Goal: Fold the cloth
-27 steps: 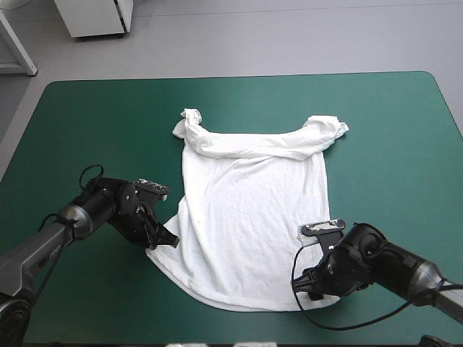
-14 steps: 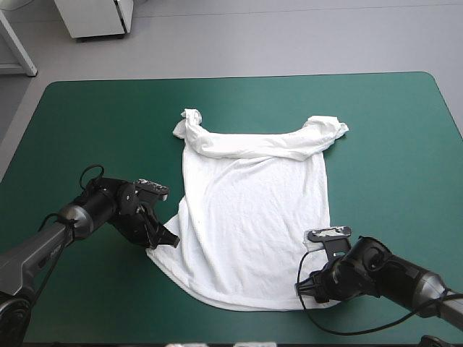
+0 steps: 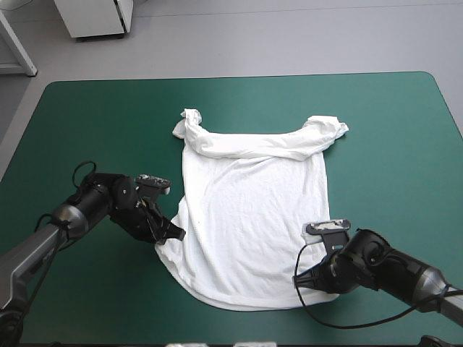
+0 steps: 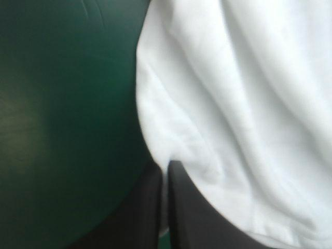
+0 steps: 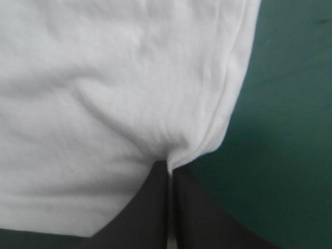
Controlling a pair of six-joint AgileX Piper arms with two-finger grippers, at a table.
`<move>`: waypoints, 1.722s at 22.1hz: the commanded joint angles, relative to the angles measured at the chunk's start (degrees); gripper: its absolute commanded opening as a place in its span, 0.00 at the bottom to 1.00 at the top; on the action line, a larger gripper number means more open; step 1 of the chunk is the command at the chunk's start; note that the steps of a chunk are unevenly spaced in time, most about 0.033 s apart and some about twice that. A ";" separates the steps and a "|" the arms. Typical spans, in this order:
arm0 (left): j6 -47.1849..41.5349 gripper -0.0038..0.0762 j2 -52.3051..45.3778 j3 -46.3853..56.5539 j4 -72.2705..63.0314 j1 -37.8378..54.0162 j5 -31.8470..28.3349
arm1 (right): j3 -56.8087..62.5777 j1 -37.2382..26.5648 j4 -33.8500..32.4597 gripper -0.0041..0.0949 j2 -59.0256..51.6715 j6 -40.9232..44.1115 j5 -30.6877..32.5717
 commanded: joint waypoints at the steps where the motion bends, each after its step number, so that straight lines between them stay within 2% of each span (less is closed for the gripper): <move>1: -1.03 0.04 -7.35 -7.79 -1.56 -0.34 0.23 | -11.67 -0.41 -11.61 0.02 -3.48 1.01 4.63; 3: -0.93 0.04 -9.87 -13.94 -1.33 -0.34 -0.30 | -19.23 -1.58 -17.36 0.02 -4.34 -0.51 6.59; 8: -0.93 0.04 -11.40 -30.96 -1.07 -0.34 -2.43 | -39.20 -6.90 -24.78 0.02 -4.23 -10.05 7.05; 11: -0.93 0.04 -11.40 -39.87 -0.98 -0.34 -4.39 | -48.28 -11.08 -25.05 0.02 -4.23 -17.11 4.47; 14: -0.93 0.04 -11.40 -48.06 -0.98 -0.34 -8.17 | -57.81 -12.68 -25.16 0.02 -3.02 -22.84 1.53; 21: 0.16 0.04 -11.40 -60.81 -1.40 -0.34 -14.98 | -75.66 -12.68 -25.16 0.02 1.54 -28.84 -5.45; 25: 2.65 0.04 -11.31 -70.91 -1.40 -0.34 -21.63 | -93.49 -12.68 -25.06 0.02 7.12 -30.76 -5.89; 31: 2.65 0.04 -11.31 -78.21 -1.95 -0.34 -26.01 | -101.13 -12.68 -21.24 0.02 8.28 -34.27 -10.05; 35: 2.65 0.04 -10.67 -78.73 -1.84 -0.34 -25.28 | -101.49 -12.68 -21.10 0.02 9.12 -33.76 -7.07; 38: 2.65 0.04 -5.89 -78.73 -0.84 -0.34 -24.82 | -101.28 -12.68 -23.04 0.02 13.94 -31.86 -5.18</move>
